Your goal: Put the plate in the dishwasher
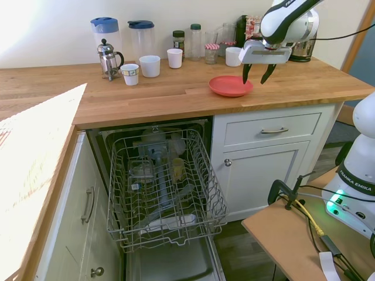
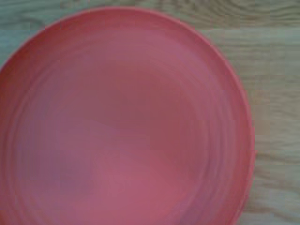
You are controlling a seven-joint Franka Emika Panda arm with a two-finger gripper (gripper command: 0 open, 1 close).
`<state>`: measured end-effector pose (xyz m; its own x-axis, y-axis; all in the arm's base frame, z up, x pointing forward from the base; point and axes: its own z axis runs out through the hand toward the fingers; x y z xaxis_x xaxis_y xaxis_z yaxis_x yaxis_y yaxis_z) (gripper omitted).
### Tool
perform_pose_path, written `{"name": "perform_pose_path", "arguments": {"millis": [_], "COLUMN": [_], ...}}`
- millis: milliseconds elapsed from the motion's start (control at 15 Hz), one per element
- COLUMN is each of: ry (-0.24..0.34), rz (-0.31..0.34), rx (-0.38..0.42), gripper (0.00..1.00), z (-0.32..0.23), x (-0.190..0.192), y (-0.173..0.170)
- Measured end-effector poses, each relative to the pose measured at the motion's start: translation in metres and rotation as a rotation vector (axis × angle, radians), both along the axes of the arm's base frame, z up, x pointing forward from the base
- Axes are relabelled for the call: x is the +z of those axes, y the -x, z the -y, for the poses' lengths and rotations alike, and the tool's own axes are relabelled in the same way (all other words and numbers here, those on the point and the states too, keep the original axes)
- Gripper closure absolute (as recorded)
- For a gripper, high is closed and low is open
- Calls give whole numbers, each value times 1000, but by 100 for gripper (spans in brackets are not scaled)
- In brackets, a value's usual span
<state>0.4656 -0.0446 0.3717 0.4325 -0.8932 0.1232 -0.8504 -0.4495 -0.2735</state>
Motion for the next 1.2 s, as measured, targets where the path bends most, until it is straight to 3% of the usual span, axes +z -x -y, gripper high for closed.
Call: {"name": "perform_pose_path", "arguments": {"millis": [133,200,400,667,1200], "ry": [-25,-42,-111,-186,-208], "rz": [25,37,68,49,33], "rx": [-20,-23,-8,14,4], "gripper": [0,100,100,100,100], "z": [8,13,21,26,34], "x": [-7,-9,-17,-36,-46], "y": [-7,-12,-36,-60,-63]}}
